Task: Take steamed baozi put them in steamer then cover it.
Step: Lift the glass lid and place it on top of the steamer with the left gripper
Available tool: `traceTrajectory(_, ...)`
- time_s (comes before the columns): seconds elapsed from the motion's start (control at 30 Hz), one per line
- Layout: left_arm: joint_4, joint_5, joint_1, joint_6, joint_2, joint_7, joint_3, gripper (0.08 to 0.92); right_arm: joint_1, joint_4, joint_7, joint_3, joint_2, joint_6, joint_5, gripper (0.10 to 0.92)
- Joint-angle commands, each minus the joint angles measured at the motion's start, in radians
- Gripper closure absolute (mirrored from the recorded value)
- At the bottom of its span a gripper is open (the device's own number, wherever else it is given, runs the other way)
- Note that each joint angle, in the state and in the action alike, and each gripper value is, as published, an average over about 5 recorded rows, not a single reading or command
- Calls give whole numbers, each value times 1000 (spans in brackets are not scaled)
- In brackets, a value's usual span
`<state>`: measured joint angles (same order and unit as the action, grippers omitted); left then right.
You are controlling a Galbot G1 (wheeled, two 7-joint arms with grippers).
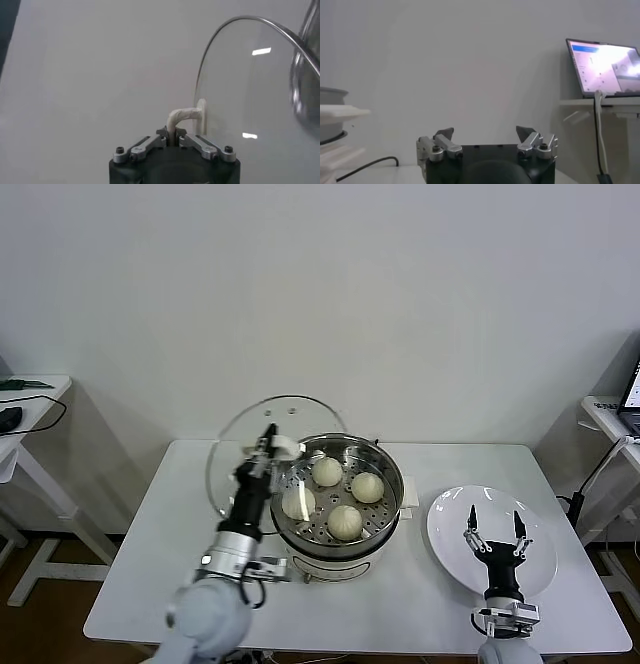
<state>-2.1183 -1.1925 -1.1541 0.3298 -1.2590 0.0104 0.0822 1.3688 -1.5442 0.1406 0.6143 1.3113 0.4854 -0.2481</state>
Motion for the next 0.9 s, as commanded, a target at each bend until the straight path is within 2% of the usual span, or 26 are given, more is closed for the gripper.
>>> traceTrajectory(0.03, 52, -113, 174, 202, -85, -198, -302, 812, -11, 31, 1, 1, 11, 2, 5, 203)
traceTrajectory(0.27, 123, -168, 217, 239, -121, -272, -324, 812, -19, 47, 1, 6, 14, 2, 8, 203)
traceTrajectory(0.9, 246, -351, 233, 233, -185, -343, -301, 812, -18, 58, -2, 8, 20, 7, 14, 203)
